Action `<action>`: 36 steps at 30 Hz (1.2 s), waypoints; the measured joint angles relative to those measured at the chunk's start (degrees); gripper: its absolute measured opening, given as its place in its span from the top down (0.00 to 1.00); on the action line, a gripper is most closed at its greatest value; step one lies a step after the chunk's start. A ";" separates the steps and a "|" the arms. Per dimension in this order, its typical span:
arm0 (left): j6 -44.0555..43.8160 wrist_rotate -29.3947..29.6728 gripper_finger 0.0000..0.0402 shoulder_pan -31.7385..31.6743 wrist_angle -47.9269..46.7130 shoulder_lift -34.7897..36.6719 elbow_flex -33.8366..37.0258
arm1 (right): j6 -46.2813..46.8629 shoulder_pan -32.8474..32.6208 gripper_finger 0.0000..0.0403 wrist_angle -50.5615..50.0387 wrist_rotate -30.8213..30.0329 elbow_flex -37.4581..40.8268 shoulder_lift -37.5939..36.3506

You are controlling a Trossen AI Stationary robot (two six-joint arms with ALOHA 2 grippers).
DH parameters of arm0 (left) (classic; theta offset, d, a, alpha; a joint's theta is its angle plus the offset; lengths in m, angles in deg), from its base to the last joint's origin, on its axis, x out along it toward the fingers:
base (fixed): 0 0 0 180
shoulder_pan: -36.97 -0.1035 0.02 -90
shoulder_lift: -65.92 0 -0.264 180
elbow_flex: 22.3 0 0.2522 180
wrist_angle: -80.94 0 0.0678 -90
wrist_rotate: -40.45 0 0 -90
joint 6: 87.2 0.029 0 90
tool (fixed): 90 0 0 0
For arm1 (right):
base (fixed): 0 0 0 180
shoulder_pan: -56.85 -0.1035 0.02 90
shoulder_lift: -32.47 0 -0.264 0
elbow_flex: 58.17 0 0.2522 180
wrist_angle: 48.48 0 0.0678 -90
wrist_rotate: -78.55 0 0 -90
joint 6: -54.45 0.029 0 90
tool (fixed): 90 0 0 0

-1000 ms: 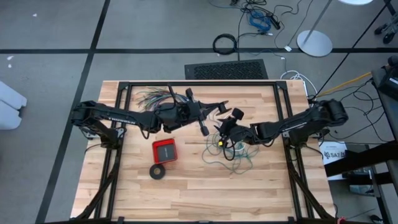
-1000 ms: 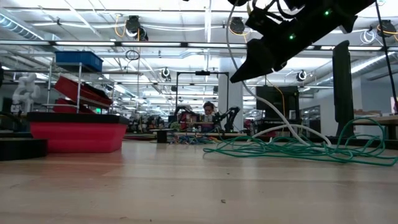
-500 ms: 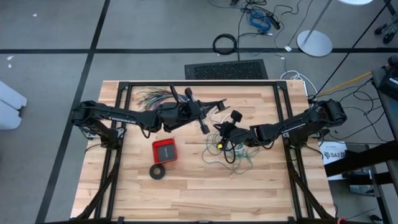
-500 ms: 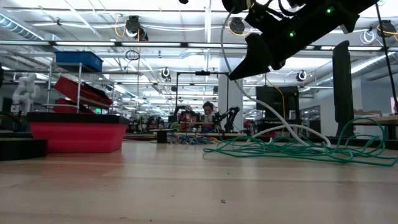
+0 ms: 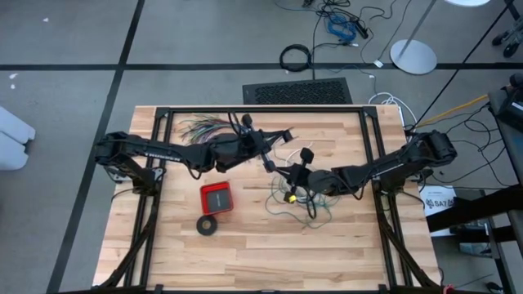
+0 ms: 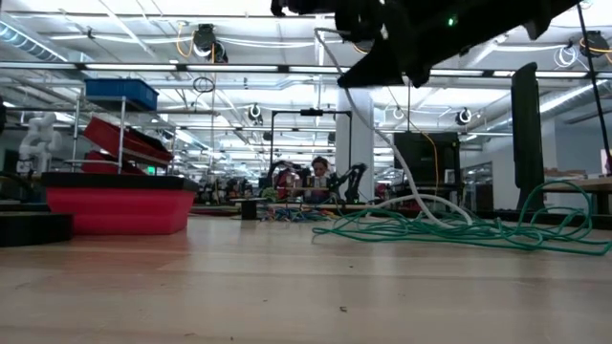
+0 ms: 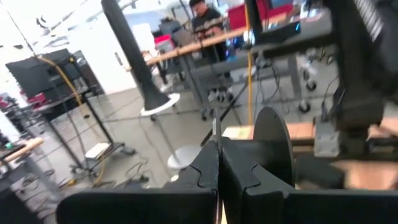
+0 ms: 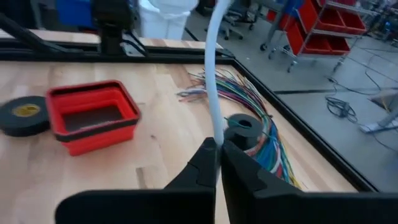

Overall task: Coil cords
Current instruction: Coil the white wire onto the spool

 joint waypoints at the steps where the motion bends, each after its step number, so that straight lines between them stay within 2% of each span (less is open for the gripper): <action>1: 0.03 0.18 1.00 -0.27 -0.98 0.00 0.02 | -0.50 -0.47 1.00 0.03 0.43 -0.49 -0.28; 6: 1.10 0.60 1.00 -1.50 -4.64 0.00 0.08 | -5.16 -3.38 1.00 -0.76 -0.79 -4.21 -2.09; 14: 1.74 -0.53 1.00 -1.72 -8.37 0.00 0.66 | -8.32 -8.17 1.00 -11.79 -15.93 -8.89 -8.32; 23: 1.30 -3.20 1.00 -1.66 -9.55 0.00 0.66 | -8.32 -9.18 1.00 -19.57 -23.90 -9.29 -15.70; 29: 1.28 -3.57 1.00 -0.62 -9.60 -0.04 0.66 | -0.19 -7.79 1.00 -32.26 -28.55 -9.29 -20.45; 33: 0.86 -4.10 1.00 -0.22 -7.91 -0.04 0.68 | 10.50 -4.25 1.00 -43.53 -26.56 -9.29 -21.34; 36: -0.99 -6.66 1.00 -0.21 -5.66 -0.04 0.68 | 15.40 -1.43 1.00 -48.19 -23.62 -9.29 -19.80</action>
